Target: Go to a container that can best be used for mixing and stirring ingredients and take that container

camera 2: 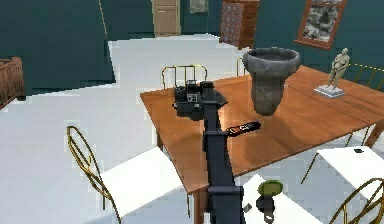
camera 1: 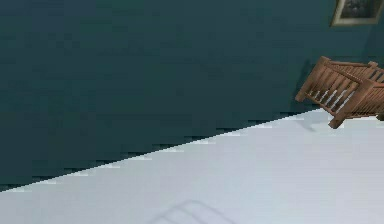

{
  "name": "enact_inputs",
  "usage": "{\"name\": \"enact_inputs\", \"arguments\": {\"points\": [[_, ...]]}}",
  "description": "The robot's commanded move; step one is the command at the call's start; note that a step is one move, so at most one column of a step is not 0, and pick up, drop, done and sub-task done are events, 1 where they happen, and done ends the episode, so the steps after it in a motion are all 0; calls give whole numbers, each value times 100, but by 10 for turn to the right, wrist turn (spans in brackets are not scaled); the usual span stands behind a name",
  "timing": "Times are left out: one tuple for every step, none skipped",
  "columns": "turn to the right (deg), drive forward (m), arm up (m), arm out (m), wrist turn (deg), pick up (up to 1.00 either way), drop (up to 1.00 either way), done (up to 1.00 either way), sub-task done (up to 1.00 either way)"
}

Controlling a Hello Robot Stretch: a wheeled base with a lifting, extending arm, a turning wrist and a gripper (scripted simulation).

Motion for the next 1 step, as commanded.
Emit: {"name": "enact_inputs", "arguments": {"points": [[0,0,0,0,0,0,0,100,0]]}}
